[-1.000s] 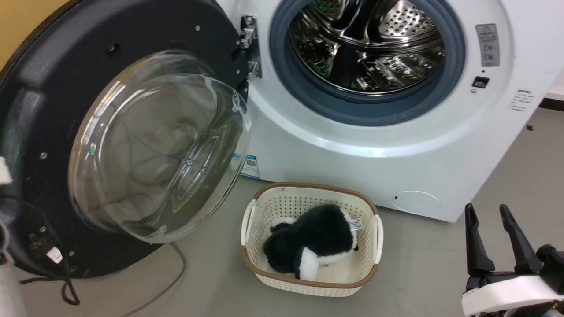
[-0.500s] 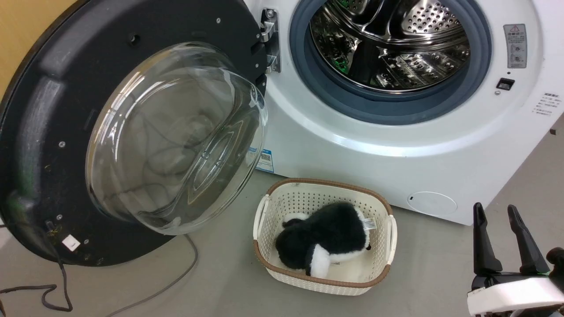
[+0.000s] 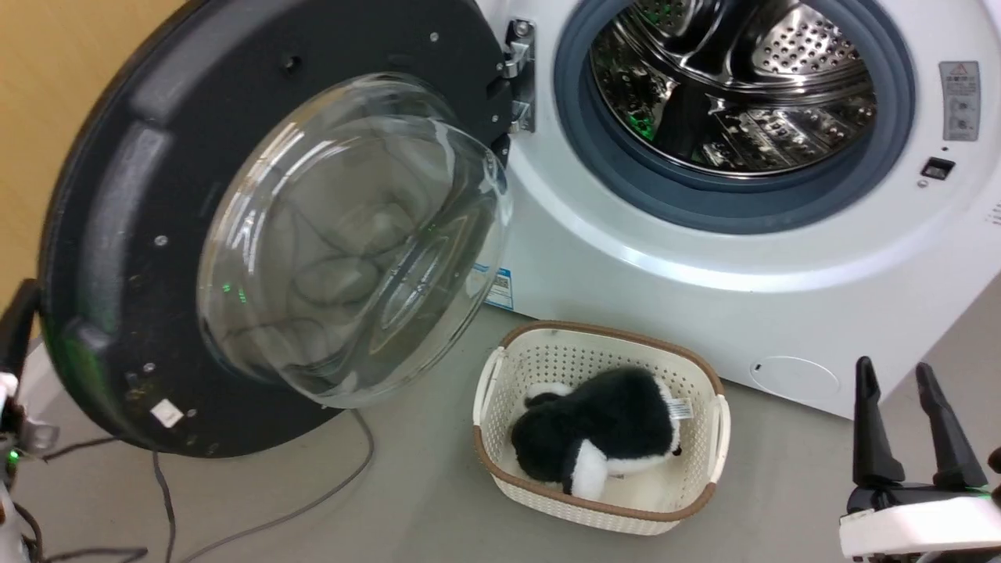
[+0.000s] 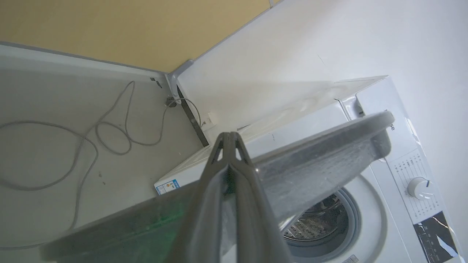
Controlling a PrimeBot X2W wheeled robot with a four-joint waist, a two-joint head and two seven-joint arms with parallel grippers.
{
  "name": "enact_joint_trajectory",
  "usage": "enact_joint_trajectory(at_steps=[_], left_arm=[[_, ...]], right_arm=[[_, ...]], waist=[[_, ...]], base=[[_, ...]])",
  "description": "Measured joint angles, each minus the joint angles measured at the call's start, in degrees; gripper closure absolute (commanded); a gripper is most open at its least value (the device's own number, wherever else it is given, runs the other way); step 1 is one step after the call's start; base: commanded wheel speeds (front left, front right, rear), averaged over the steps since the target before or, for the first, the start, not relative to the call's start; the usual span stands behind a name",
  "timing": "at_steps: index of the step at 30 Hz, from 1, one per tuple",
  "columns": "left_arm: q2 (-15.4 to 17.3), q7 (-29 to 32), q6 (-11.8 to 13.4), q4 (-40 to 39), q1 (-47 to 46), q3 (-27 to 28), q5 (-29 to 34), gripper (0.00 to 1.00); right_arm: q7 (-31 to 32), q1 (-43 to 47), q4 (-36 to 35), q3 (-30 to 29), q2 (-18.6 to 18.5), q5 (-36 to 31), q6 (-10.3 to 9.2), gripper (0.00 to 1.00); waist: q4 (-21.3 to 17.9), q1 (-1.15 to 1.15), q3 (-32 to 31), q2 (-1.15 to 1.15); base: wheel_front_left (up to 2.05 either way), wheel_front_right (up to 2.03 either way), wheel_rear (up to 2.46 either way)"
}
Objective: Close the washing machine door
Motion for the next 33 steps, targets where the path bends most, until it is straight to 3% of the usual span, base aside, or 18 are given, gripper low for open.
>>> enact_joint_trajectory(at_steps=[6, 19, 27, 33], left_arm=[[-2.4, 6.3, -0.4, -7.1, 5.2, -2.5, -9.1, 1.0], [-6.5, 16.4, -1.0, -20.1, 16.2, -15.2, -17.8, 1.0], [-8.1, 16.6, -1.4, -27.7, 18.6, -25.4, -19.8, 1.0], [-9.7, 13.4, -1.4, -30.4, 18.7, -35.0, -20.0, 1.0]], right_arm=[[-0.7, 0.1, 0.0, -1.1, 0.0, 1.0, 0.0, 0.0], [-2.2, 0.3, 0.0, -1.9, 0.0, 3.1, 0.0, 0.0], [-2.5, 0.3, -0.1, -1.7, 0.0, 3.1, 0.0, 0.0], [-2.5, 0.2, -0.2, -1.9, 0.0, 3.0, 0.0, 0.0]], waist=[[1.7, 0.0, -0.2, 0.0], [4.8, 0.0, -0.5, 0.0], [2.9, 0.0, -0.6, 0.0], [-0.4, 0.0, -0.4, 0.0]], base=[[0.0, 0.0, 0.0], [0.0, 0.0, 0.0], [0.0, 0.0, 0.0], [0.0, 0.0, 0.0]])
